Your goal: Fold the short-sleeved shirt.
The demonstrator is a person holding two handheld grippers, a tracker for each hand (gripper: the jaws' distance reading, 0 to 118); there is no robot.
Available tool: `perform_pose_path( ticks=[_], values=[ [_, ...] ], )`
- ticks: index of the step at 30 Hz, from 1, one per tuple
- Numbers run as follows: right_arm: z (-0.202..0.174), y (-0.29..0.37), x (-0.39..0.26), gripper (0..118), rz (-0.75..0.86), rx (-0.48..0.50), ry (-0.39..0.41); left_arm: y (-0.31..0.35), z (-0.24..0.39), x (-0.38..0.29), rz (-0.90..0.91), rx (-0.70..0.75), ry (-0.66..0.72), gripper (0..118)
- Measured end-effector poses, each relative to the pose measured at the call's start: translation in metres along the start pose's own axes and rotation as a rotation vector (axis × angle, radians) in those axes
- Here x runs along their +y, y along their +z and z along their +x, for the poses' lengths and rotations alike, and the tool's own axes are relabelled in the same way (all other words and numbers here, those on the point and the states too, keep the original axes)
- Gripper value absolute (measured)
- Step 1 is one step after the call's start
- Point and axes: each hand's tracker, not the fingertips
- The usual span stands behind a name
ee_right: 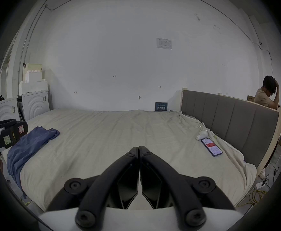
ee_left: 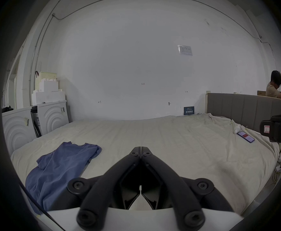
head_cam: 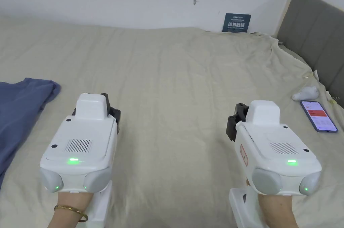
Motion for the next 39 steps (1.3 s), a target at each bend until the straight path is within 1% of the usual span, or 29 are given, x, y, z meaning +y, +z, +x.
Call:
perform_pose_path(
  ticks=[6,39],
  values=[
    [0.0039,-0.0006,0.0019,0,0.005,0.002,-0.008,0.0003,0.0015,-0.0001,0.001,-0.005,0.001,0],
    [0.0024,0.0084,-0.0014,0,0.008,0.000,0.003,0.0055,0.0078,-0.0026,0.002,-0.014,-0.018,0]
  ],
)
